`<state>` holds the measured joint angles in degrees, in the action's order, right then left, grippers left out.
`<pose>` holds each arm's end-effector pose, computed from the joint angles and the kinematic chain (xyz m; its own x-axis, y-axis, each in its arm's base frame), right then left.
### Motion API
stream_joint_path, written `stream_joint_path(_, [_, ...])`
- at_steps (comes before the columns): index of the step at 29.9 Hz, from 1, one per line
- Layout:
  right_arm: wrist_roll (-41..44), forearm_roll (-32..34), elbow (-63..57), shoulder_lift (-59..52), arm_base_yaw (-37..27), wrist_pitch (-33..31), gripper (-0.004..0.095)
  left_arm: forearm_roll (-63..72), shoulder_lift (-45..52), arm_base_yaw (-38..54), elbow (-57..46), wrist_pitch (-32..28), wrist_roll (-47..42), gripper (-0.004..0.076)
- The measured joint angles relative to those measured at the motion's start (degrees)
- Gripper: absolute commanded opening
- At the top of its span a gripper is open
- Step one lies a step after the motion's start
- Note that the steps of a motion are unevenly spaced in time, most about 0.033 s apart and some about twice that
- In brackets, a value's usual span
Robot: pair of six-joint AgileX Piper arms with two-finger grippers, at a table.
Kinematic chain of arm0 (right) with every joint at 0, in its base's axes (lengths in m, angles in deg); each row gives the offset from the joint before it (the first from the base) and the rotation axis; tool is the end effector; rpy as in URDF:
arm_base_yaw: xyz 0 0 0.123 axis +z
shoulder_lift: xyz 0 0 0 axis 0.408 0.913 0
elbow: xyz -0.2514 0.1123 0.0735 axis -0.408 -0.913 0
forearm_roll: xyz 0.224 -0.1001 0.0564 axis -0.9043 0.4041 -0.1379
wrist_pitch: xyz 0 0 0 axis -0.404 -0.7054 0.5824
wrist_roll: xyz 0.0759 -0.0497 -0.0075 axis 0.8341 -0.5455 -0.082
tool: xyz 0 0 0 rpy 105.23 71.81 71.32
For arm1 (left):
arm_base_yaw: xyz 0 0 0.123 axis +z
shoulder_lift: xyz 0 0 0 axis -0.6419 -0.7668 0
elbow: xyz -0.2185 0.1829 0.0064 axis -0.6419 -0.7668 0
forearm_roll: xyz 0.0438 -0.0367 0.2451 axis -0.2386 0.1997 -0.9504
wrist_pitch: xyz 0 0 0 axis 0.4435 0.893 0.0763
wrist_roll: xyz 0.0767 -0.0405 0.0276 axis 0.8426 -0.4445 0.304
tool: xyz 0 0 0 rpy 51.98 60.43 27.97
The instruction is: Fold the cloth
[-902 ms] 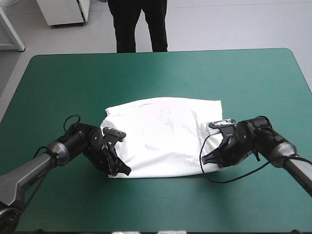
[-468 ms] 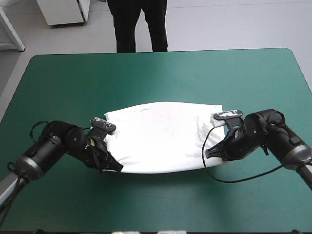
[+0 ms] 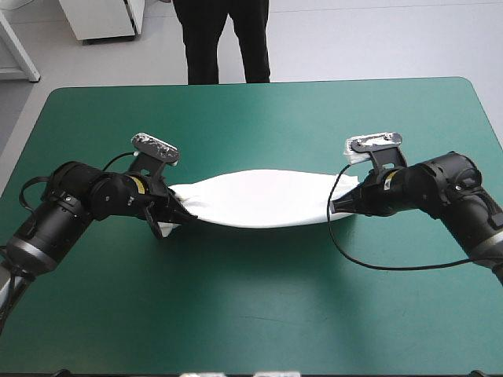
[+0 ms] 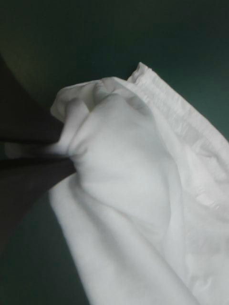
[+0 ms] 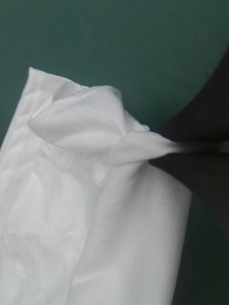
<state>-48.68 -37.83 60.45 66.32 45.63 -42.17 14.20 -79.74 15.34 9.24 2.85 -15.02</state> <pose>0.2389 0.0969 0.3605 -0.8017 -0.2111 -0.5592 -0.3040 0.9495 0.0774 0.2331 -0.1068 0.3569 -0.7202 0.4153 -0.5558 0.4737 0.8796 0.0434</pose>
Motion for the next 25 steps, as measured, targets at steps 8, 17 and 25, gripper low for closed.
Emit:
stream_joint_path(8, [2.85, 6.65, 1.94, 6.53, 0.0, 7.59, -0.0017, -3.19, -5.5, 0.0, 0.23, -7.14, -0.66, -0.001])
stream_joint_path(17, [3.25, 7.51, 5.79, 16.0, -2.28, 15.49, -0.0017, -10.53, -11.98, 0.0, 0.23, -14.91, -4.47, -0.001])
stream_joint_path(25, [3.37, 7.66, 7.58, 21.57, -3.78, 19.02, -0.0017, -11.9, -18.16, 0.0, 0.23, -18.39, -6.17, -0.001])
